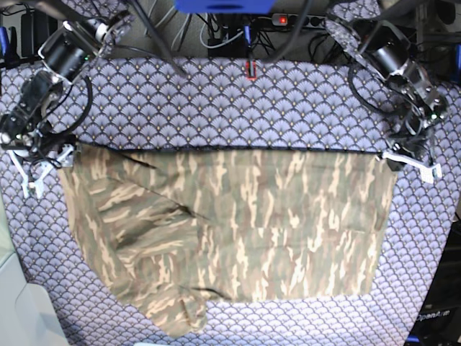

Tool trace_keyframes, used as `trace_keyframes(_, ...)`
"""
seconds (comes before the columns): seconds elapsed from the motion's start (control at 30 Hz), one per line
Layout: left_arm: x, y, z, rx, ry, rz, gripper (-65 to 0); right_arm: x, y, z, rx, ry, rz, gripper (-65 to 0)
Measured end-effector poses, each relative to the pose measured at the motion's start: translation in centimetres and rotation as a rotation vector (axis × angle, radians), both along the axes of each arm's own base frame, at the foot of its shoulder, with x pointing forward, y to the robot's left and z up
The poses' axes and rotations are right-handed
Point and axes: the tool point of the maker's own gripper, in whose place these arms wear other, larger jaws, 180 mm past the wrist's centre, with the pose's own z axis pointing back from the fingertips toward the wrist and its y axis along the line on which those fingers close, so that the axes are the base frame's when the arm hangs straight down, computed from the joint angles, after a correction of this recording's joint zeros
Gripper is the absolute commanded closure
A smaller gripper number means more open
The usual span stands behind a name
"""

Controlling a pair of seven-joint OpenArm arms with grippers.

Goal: Fold the T-shirt properly
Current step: 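Close both grippers on the corners of the shirt's folded edge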

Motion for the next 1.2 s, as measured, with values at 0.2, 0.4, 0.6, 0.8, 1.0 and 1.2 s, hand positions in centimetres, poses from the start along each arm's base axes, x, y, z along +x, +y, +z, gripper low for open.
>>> trace_keyframes(0.2,0.6,-0.4,0.1,0.019,0.014,-0.023,0.0,0.2,-0.3,0.2,-0.006,0.0,-0.002,-50.2)
trace_keyframes(0.4,0.6,-0.4,0.1,0.016,0.014,-0.023,0.0,0.1,-0.3,0.2,-0.006,0.007,-0.002,-50.2)
trace_keyframes(0.6,0.6,-0.4,0.1,0.017,0.014,-0.023,0.0,-0.2,0.5,-0.4,0.018,0.025,-0.009,-50.4)
trace_keyframes(0.8,0.7,-0.4,0.1,0.017,0.012,-0.023,0.0,0.1,2.6,-1.1,0.064,0.029,0.003,-50.4)
trace_keyframes(1.0,0.7,-0.4,0.1,0.017,0.012,-0.023,0.0,0.3,3.5,-1.3,0.085,0.026,0.003,-49.9)
trace_keyframes(1.2,0.6,-0.4,0.1,0.018,0.012,-0.023,0.0,0.7,4.0,-1.2,0.102,0.014,0.006,-39.1)
